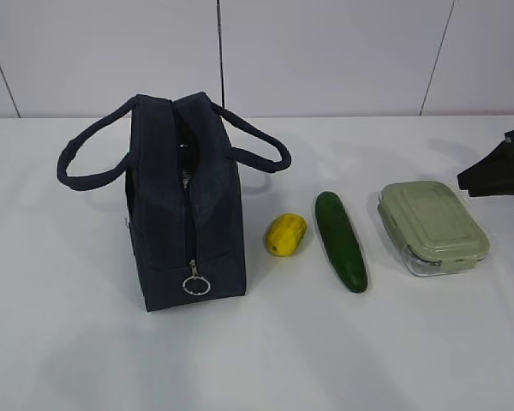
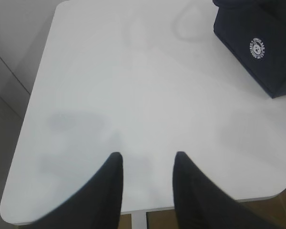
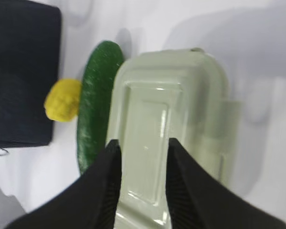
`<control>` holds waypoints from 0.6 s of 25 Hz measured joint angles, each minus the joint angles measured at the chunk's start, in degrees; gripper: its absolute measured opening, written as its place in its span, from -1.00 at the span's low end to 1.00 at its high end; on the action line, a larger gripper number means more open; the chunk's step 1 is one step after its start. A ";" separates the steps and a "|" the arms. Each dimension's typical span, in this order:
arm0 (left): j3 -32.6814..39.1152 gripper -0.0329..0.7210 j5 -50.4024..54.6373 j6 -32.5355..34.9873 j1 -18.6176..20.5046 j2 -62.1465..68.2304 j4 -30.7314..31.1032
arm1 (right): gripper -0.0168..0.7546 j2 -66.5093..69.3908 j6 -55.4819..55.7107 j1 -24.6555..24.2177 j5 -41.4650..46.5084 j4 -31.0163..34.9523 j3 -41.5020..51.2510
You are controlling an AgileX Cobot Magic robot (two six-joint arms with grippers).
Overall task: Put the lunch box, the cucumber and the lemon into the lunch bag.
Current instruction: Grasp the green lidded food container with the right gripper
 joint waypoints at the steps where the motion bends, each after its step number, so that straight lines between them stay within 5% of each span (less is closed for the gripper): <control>1: 0.00 -0.28 0.00 0.00 0.00 0.00 0.10 | -0.33 0.00 -0.13 -0.13 0.00 -0.91 -0.98; 8: 0.00 -0.28 0.00 0.00 0.00 0.00 0.10 | -0.29 0.26 -0.24 -0.97 0.10 -4.79 -5.62; 15: 0.00 -0.28 0.00 0.00 0.00 0.00 0.10 | 0.13 1.59 -0.24 -0.97 0.33 -6.49 -6.12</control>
